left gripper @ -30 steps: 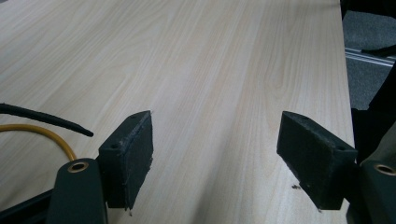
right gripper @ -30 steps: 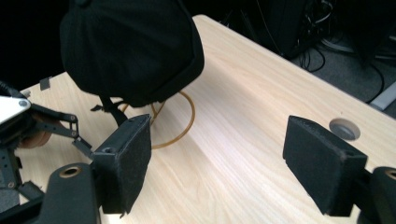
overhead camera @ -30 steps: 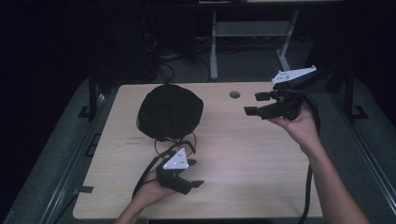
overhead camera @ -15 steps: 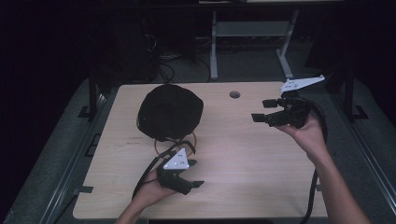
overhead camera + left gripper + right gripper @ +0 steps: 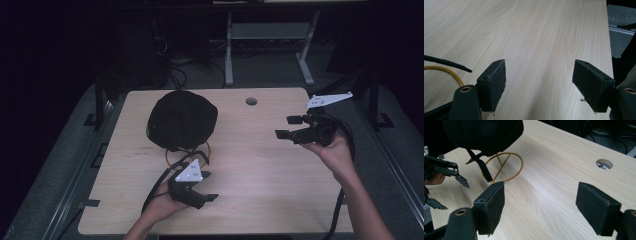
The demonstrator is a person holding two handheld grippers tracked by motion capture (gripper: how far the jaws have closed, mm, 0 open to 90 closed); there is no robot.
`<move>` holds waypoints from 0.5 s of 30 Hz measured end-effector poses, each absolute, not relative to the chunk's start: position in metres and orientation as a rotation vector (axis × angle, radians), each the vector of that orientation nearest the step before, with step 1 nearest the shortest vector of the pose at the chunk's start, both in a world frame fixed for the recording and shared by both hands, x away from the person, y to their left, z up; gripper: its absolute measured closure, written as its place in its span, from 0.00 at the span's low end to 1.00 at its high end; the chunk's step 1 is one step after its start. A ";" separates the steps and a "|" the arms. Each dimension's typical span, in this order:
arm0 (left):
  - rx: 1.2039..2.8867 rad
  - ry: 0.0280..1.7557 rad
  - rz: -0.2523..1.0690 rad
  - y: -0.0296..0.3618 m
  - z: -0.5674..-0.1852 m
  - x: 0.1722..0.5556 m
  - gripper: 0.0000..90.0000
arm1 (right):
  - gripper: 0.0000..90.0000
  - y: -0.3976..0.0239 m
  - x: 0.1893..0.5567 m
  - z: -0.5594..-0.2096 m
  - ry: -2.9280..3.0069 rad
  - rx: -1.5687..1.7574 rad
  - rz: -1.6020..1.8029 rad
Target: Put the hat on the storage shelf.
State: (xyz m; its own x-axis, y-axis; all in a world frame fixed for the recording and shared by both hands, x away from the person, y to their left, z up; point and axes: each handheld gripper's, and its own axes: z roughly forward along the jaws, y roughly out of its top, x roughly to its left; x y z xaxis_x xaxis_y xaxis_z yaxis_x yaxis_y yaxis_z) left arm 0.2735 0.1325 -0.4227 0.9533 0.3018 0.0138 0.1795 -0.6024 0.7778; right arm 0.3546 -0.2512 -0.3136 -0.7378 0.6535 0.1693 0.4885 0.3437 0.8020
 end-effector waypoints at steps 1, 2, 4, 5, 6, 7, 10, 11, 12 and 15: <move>2.232 0.336 0.181 0.132 -0.423 0.273 0.29 | 0.25 -0.252 0.354 -0.315 2.421 1.044 1.347; 2.232 0.336 0.181 0.132 -0.423 0.273 0.29 | 0.25 -0.252 0.354 -0.315 2.421 1.044 1.347; 2.231 0.342 0.175 0.132 -0.423 0.273 0.29 | 0.25 -0.255 0.352 -0.319 2.421 1.051 1.347; 2.231 0.342 0.175 0.132 -0.423 0.273 0.29 | 0.25 -0.255 0.352 -0.319 2.421 1.051 1.347; 2.232 0.342 0.176 0.133 -0.423 0.273 0.29 | 0.25 -0.257 0.351 -0.321 2.420 1.059 1.347; 2.233 0.341 0.177 0.133 -0.423 0.273 0.29 | 0.25 -0.257 0.351 -0.323 2.421 1.062 1.344; 2.233 0.341 0.177 0.133 -0.423 0.273 0.29 | 0.25 -0.262 0.347 -0.329 2.419 1.076 1.347; 2.233 0.341 0.177 0.133 -0.423 0.273 0.29 | 0.25 -0.262 0.347 -0.329 2.419 1.076 1.347; 2.230 0.341 0.178 0.132 -0.423 0.273 0.29 | 0.25 -0.264 0.346 -0.332 2.417 1.085 1.349; 2.231 0.339 0.182 0.132 -0.423 0.273 0.29 | 0.25 -0.266 0.344 -0.334 2.417 1.088 1.351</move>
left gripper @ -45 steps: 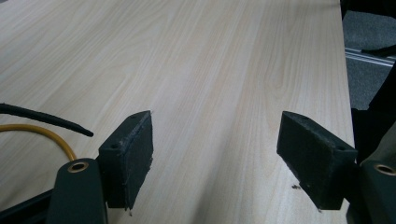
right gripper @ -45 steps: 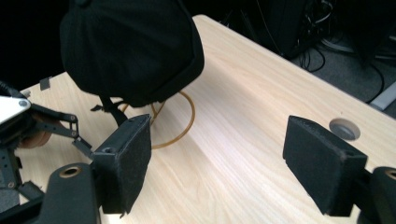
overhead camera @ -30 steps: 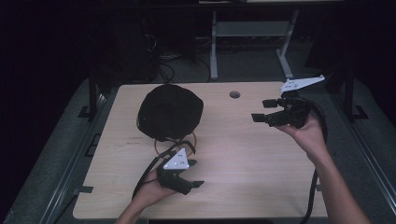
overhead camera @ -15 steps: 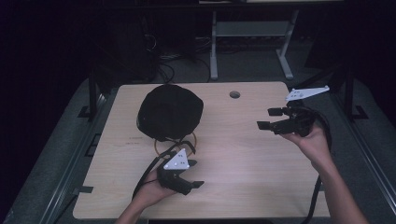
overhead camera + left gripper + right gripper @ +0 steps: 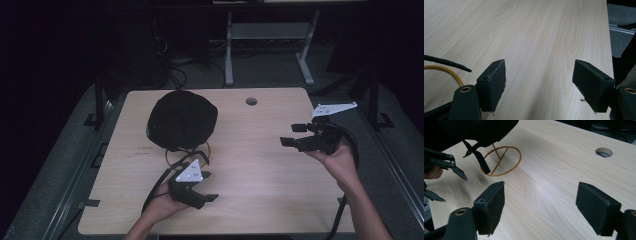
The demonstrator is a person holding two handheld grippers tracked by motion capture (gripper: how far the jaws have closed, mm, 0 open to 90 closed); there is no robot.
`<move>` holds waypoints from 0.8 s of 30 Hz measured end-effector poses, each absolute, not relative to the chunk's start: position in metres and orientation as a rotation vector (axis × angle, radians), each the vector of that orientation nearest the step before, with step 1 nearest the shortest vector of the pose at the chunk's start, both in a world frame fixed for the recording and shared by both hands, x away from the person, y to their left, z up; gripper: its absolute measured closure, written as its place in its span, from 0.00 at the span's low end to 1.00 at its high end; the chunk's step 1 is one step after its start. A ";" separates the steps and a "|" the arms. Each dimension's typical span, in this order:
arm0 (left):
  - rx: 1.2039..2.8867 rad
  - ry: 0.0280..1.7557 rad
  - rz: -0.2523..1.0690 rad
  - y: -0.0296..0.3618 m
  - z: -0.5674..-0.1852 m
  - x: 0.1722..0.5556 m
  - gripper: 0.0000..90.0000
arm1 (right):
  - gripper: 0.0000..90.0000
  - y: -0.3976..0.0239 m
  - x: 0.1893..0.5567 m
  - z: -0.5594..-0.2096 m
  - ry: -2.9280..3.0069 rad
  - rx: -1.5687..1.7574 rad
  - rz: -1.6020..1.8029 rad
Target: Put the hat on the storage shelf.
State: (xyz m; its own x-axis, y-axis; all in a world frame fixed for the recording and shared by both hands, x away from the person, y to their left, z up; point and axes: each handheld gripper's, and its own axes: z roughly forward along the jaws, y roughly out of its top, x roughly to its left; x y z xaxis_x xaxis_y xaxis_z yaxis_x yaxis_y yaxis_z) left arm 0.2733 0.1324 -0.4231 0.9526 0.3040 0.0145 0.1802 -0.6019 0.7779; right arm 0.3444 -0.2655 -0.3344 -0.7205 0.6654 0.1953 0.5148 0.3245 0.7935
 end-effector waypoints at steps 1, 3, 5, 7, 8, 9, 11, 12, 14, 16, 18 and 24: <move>2.231 0.339 0.183 0.132 -0.423 0.273 0.29 | 0.25 -0.267 0.342 -0.338 2.418 1.099 1.350; 2.232 0.338 0.183 0.132 -0.423 0.273 0.29 | 0.25 -0.269 0.341 -0.341 2.420 1.109 1.348; 2.233 0.339 0.182 0.132 -0.423 0.273 0.29 | 0.25 -0.271 0.340 -0.345 2.417 1.117 1.349; 2.231 0.340 0.180 0.132 -0.424 0.273 0.29 | 0.25 -0.273 0.338 -0.349 2.415 1.134 1.355; 2.231 0.340 0.180 0.132 -0.424 0.273 0.29 | 0.24 -0.274 0.337 -0.351 2.416 1.138 1.353; 2.231 0.340 0.179 0.132 -0.424 0.273 0.29 | 0.24 -0.275 0.335 -0.353 2.417 1.151 1.353; 2.231 0.340 0.179 0.132 -0.424 0.273 0.29 | 0.24 -0.277 0.334 -0.356 2.419 1.163 1.346; 2.232 0.340 0.179 0.132 -0.424 0.273 0.29 | 0.24 -0.279 0.333 -0.358 2.421 1.165 1.346; 2.232 0.339 0.180 0.132 -0.424 0.273 0.29 | 0.24 -0.281 0.331 -0.361 2.418 1.169 1.339; 2.232 0.339 0.179 0.133 -0.424 0.273 0.29 | 0.24 -0.283 0.330 -0.363 2.417 1.177 1.335; 2.233 0.339 0.179 0.133 -0.424 0.273 0.29 | 0.24 -0.286 0.328 -0.367 2.413 1.190 1.331; 2.233 0.339 0.178 0.132 -0.424 0.273 0.29 | 0.24 -0.291 0.323 -0.374 2.411 1.198 1.328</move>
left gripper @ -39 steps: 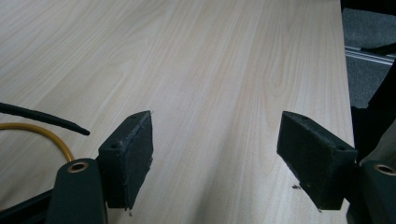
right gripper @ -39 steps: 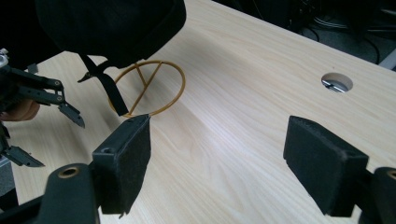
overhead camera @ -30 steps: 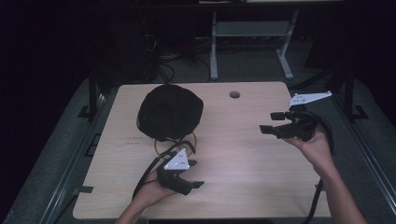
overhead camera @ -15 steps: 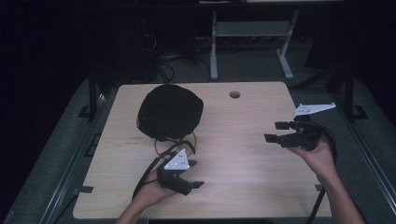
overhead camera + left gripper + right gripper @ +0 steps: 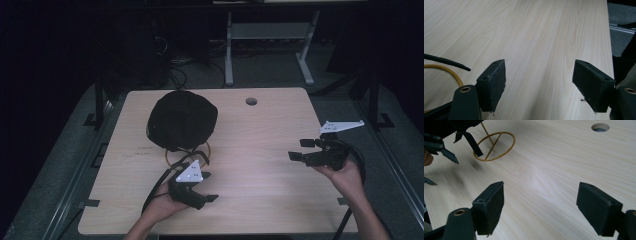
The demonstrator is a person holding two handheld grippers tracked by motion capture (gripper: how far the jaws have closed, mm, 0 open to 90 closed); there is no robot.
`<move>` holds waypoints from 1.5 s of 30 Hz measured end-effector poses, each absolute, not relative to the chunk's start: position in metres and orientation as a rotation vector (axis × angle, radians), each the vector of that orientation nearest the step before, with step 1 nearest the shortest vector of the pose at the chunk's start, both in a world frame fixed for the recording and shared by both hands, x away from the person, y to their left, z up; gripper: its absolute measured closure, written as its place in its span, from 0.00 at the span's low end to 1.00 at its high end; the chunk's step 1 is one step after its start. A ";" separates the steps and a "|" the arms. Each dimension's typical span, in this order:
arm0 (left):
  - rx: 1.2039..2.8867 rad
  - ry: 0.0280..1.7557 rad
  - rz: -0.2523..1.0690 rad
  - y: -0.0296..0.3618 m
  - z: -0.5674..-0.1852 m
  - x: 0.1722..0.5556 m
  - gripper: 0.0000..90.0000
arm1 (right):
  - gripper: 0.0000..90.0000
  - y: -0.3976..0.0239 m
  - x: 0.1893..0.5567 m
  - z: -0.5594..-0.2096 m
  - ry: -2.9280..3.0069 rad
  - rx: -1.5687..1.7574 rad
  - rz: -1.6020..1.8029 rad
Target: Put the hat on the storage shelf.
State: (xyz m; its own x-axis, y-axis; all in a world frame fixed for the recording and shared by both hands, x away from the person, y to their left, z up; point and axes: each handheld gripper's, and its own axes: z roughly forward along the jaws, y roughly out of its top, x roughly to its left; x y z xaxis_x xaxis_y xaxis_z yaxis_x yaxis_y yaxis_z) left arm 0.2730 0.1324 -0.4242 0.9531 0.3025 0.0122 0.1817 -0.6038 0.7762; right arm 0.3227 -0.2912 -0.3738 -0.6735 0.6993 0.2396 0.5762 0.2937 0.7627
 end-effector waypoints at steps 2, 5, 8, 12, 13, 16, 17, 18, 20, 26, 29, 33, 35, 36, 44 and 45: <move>2.233 0.339 0.178 0.133 -0.424 0.273 0.29 | 0.24 -0.293 0.321 -0.377 2.409 1.206 1.328; 2.233 0.339 0.178 0.133 -0.424 0.273 0.29 | 0.24 -0.296 0.317 -0.382 2.407 1.215 1.326; 2.237 0.342 0.174 0.132 -0.424 0.273 0.29 | 0.24 -0.299 0.313 -0.387 2.402 1.231 1.327; 2.239 0.341 0.174 0.132 -0.425 0.273 0.29 | 0.23 -0.303 0.307 -0.392 2.394 1.240 1.325; 2.237 0.341 0.174 0.132 -0.424 0.273 0.29 | 0.23 -0.304 0.306 -0.394 2.394 1.243 1.324; 2.239 0.341 0.174 0.132 -0.425 0.273 0.29 | 0.23 -0.307 0.301 -0.398 2.390 1.251 1.318; 2.239 0.341 0.174 0.132 -0.425 0.273 0.29 | 0.23 -0.307 0.301 -0.398 2.390 1.251 1.318; 2.239 0.342 0.172 0.132 -0.425 0.273 0.29 | 0.23 -0.309 0.298 -0.401 2.385 1.256 1.319; 2.241 0.340 0.174 0.132 -0.425 0.272 0.29 | 0.23 -0.312 0.295 -0.404 2.383 1.266 1.323; 2.241 0.342 0.170 0.132 -0.426 0.272 0.29 | 0.22 -0.315 0.289 -0.411 2.377 1.274 1.319; 2.242 0.340 0.170 0.132 -0.426 0.272 0.29 | 0.22 -0.316 0.285 -0.414 2.371 1.281 1.325; 2.245 0.338 0.171 0.131 -0.426 0.272 0.29 | 0.21 -0.315 0.276 -0.419 2.368 1.281 1.332; 2.243 0.338 0.170 0.130 -0.427 0.271 0.29 | 0.21 -0.315 0.272 -0.423 2.366 1.271 1.336; 2.244 0.336 0.172 0.130 -0.427 0.271 0.29 | 0.21 -0.315 0.269 -0.425 2.361 1.268 1.343; 2.234 0.344 0.157 0.127 -0.428 0.272 0.29 | 0.20 -0.318 0.243 -0.454 2.259 1.284 1.444; 2.232 0.345 0.157 0.127 -0.428 0.272 0.29 | 0.19 -0.319 0.240 -0.456 2.265 1.291 1.426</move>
